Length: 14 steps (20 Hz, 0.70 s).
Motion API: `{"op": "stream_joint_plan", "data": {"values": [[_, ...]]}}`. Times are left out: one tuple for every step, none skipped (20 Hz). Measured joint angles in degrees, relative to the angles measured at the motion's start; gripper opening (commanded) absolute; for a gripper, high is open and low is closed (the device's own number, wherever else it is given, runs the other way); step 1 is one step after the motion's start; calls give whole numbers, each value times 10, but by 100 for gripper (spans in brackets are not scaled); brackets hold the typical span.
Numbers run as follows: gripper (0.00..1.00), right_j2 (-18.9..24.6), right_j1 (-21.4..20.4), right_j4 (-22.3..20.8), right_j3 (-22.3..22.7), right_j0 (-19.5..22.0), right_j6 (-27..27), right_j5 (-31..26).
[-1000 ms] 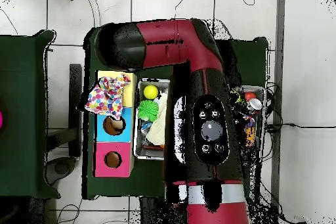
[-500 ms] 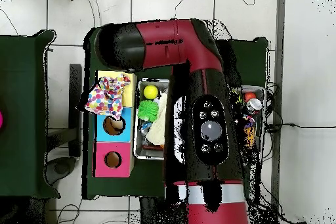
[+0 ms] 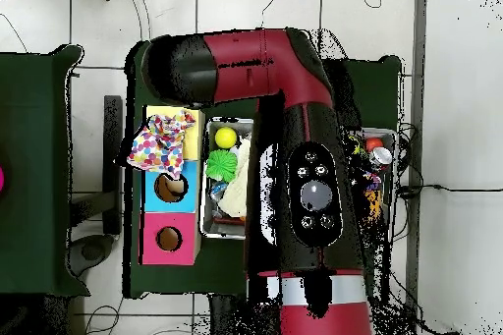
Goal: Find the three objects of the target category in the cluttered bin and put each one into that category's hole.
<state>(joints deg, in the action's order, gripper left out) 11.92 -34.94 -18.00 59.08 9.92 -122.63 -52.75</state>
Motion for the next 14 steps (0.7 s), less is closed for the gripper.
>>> {"op": "stream_joint_plan", "data": {"values": [[100, 0, 0, 0, 0, 0, 0, 0], [100, 0, -1, 0, 0, 0, 0, 0], [100, 0, -1, 0, 0, 0, 0, 0], [100, 0, -3, 0, 0, 0, 0, 0], [100, 0, -4, -1, 0, 0, 0, 0], [100, 0, -5, -1, 0, 0, 0, 0], [100, 0, -7, -2, 0, 0, 0, 0], [100, 0, -8, -2, 0, 0, 0, 0], [100, 0, -11, -3, 0, 0, 0, 0], [100, 0, -12, -3, 0, 0, 0, 0], [100, 0, -12, -3, 0, 0, 0, 0], [100, 0, -13, -3, 0, 0, 0, 0], [100, -1, -13, -4, 0, 0, 0, 0], [100, -1, -14, -4, 0, 0, 0, 0]]}}
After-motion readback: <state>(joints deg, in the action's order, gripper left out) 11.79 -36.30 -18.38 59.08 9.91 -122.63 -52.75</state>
